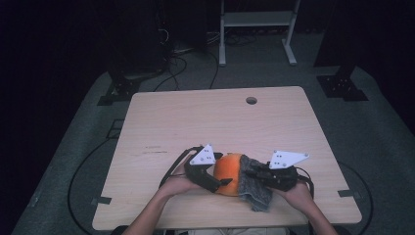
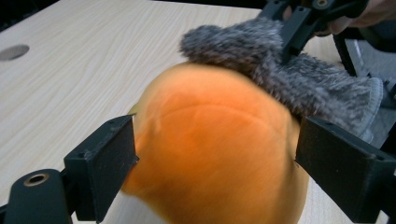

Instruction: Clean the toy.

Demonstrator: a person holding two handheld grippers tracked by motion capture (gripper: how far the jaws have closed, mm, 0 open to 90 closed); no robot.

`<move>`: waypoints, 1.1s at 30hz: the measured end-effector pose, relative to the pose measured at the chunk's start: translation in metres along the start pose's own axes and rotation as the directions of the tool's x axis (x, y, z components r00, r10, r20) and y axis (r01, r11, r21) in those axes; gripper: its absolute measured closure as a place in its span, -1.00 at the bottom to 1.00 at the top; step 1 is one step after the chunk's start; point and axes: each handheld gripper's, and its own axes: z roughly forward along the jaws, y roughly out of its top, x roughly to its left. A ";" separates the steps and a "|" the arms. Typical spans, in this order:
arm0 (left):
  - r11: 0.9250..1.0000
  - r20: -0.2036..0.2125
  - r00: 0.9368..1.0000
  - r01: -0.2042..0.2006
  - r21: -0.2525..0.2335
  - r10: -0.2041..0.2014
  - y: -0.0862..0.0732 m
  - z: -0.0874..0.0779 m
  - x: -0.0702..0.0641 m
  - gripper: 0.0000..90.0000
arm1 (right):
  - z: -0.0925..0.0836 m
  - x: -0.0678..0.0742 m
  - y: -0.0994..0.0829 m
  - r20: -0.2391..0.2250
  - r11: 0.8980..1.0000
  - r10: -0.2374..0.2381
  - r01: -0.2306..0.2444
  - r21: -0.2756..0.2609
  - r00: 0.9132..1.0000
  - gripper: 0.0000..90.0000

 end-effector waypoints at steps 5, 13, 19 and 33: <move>0.998 -0.015 0.998 0.065 0.027 -0.065 -0.005 -0.003 0.007 -0.84 | -0.005 -0.003 -0.009 0.016 1.000 0.017 -0.017 0.013 1.000 0.79; 0.993 0.040 0.992 0.116 0.021 -0.117 -0.012 0.005 0.009 -0.51 | -0.009 -0.007 -0.010 0.029 0.999 0.019 -0.020 0.026 0.999 0.79; 0.998 0.014 0.998 0.067 -0.016 -0.067 0.002 0.006 -0.004 -0.26 | -0.023 0.003 0.016 -0.029 0.993 -0.001 -0.003 -0.119 1.000 0.79; 0.992 0.026 0.992 0.124 -0.015 -0.124 0.003 0.008 -0.004 -0.58 | -0.018 -0.002 0.001 0.023 1.000 -0.011 0.011 -0.009 1.000 0.79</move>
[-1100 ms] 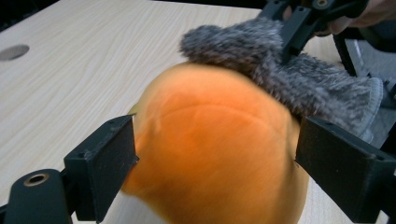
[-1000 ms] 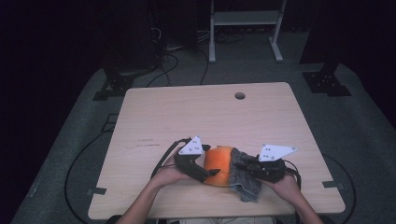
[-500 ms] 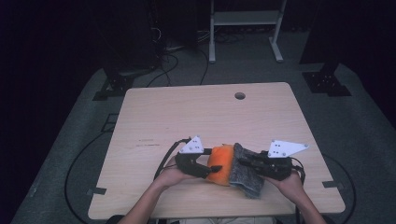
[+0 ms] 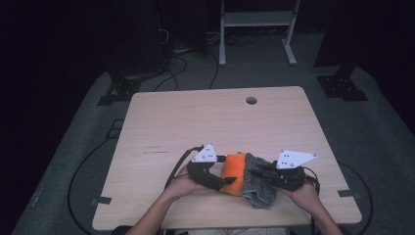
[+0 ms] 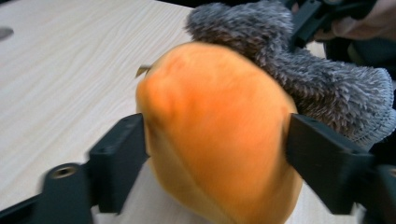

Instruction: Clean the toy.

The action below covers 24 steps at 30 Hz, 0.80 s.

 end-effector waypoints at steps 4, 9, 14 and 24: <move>1.000 0.034 0.999 0.030 0.006 -0.031 -0.003 0.004 0.003 -0.50 | -0.002 -0.001 0.000 0.010 1.000 -0.004 0.004 0.000 1.000 0.79; 0.997 0.000 0.997 -0.074 -0.010 0.074 0.003 0.004 -0.009 -0.27 | -0.007 0.011 0.020 -0.002 0.997 -0.061 0.061 -0.049 0.998 0.79; 0.985 -0.028 0.985 -0.171 0.031 0.171 0.004 0.005 -0.019 -0.24 | 0.009 0.021 0.025 -0.028 0.994 -0.107 0.107 0.001 0.994 0.79; 0.986 -0.035 0.986 -0.159 0.059 0.161 -0.004 0.004 -0.006 -0.25 | -0.004 -0.003 0.002 0.032 1.000 -0.003 0.003 0.011 0.999 0.79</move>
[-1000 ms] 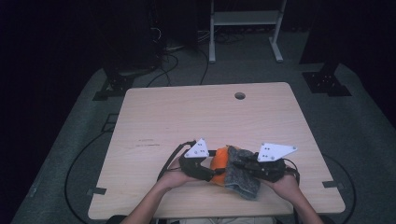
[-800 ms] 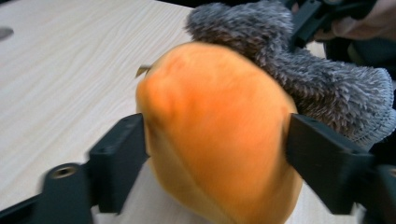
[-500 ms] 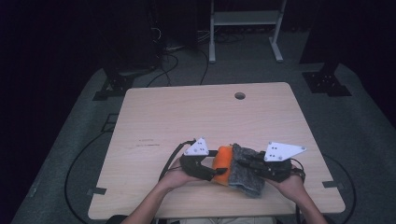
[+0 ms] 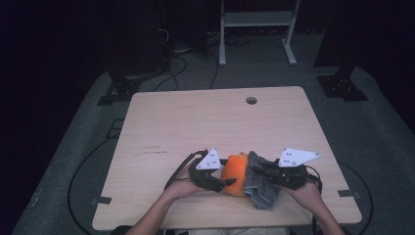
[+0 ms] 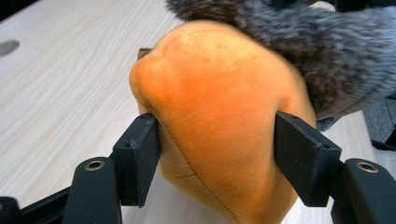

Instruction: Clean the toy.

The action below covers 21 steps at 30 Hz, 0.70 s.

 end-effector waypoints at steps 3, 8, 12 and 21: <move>1.000 0.003 1.000 0.003 0.016 -0.003 -0.004 -0.002 0.004 -0.25 | 0.005 0.003 0.001 -0.005 1.000 -0.022 0.022 0.009 1.000 0.79; 0.999 0.030 0.999 0.035 0.007 -0.035 -0.007 -0.007 0.010 -0.31 | 0.006 -0.001 -0.004 -0.012 1.000 0.004 -0.003 0.021 1.000 0.79; 0.997 0.038 0.997 0.074 -0.036 -0.073 -0.002 -0.010 0.012 -0.61 | 0.007 0.002 -0.004 -0.017 1.000 -0.005 0.005 0.012 1.000 0.79; 0.999 0.015 0.999 0.038 -0.023 -0.038 -0.002 -0.008 0.008 -0.42 | 0.014 0.010 -0.001 -0.055 0.999 -0.046 0.047 0.027 0.997 0.79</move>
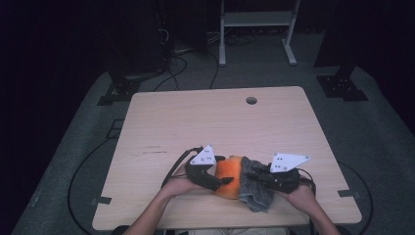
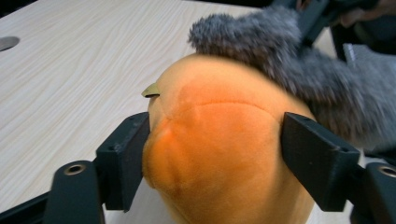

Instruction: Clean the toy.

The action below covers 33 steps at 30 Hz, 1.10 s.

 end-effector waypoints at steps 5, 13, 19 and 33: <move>1.000 0.011 1.000 0.019 0.000 -0.019 -0.003 -0.002 0.004 -0.45 | -0.008 -0.015 -0.016 0.019 0.997 0.076 -0.077 0.023 0.997 0.78; 0.990 0.062 0.989 0.130 0.056 -0.133 0.002 0.007 0.005 -0.66 | -0.006 -0.011 -0.015 0.019 0.998 0.059 -0.060 0.032 0.998 0.78; 0.998 -0.029 0.998 -0.059 -0.038 0.058 0.011 -0.001 -0.012 -0.15 | -0.015 -0.011 -0.013 0.034 0.998 0.055 -0.055 0.013 0.998 0.79; 0.996 0.027 0.996 0.087 0.020 -0.088 0.012 0.009 -0.006 -0.73 | 0.000 -0.012 -0.010 -0.031 0.994 0.087 -0.089 -0.059 0.996 0.78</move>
